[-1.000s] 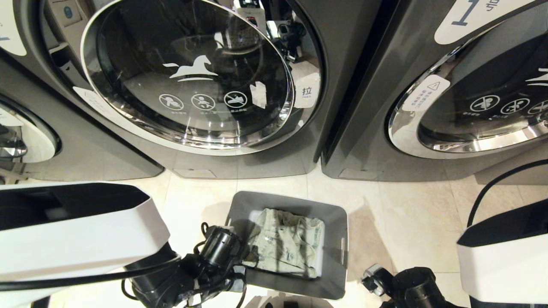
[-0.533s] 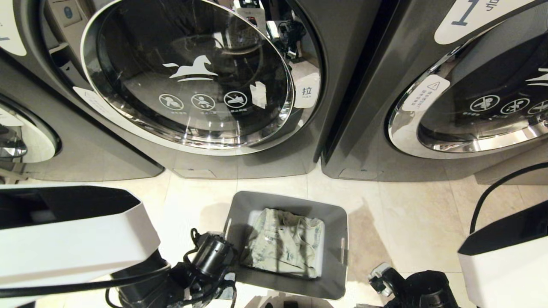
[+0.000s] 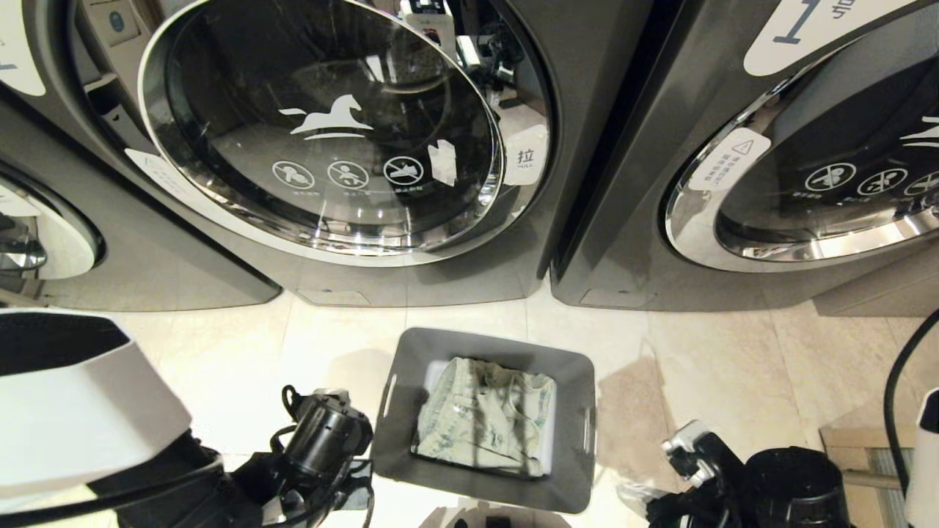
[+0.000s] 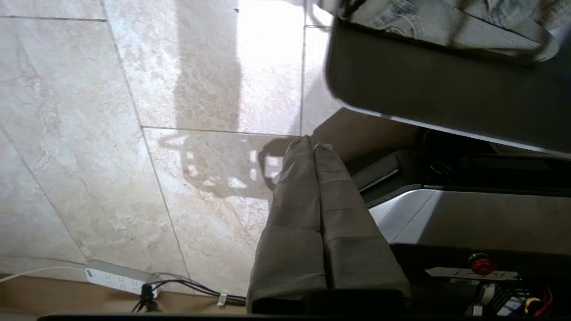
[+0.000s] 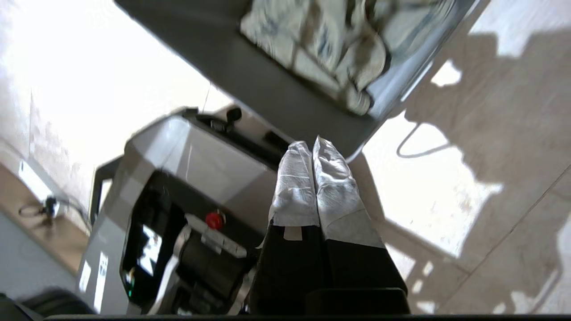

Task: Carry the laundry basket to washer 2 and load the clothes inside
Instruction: Open the lid of the washing machine

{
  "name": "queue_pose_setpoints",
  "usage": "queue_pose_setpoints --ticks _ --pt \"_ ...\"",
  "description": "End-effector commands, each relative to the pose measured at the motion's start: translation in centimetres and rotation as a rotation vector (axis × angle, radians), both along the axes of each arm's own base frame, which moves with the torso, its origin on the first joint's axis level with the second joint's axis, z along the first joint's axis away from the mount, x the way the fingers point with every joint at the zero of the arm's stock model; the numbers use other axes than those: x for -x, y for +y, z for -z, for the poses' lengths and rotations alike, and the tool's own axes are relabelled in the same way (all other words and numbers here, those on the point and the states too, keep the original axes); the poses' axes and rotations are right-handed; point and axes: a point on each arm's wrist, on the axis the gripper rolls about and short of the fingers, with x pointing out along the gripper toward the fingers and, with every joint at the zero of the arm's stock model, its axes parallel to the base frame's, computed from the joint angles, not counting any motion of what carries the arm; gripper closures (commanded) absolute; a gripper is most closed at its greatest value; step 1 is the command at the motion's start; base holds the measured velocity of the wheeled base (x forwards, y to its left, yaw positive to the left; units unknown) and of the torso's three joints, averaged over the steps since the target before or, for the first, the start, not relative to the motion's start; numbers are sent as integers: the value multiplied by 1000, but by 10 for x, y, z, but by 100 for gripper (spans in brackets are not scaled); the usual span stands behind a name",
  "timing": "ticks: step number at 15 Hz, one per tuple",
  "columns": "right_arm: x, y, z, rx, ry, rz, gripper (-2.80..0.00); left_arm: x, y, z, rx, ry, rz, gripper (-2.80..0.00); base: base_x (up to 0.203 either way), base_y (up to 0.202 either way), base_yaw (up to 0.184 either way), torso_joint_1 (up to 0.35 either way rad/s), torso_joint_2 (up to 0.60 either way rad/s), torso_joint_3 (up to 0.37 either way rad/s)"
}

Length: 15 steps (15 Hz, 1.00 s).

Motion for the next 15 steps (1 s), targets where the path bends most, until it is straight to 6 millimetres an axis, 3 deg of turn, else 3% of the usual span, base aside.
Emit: queue_pose_setpoints --ticks 1,10,15 --pt "10 -7 -16 -36 -55 6 0 10 17 -19 9 -62 -54 0 0 0 0 0 0 0" --pt "26 -25 -64 -65 -326 159 0 42 53 -67 -15 -210 -189 0 0 0 0 0 0 0" --pt "31 -44 -72 0 -356 371 0 49 88 -68 -150 -195 -350 0 0 0 0 0 0 0"
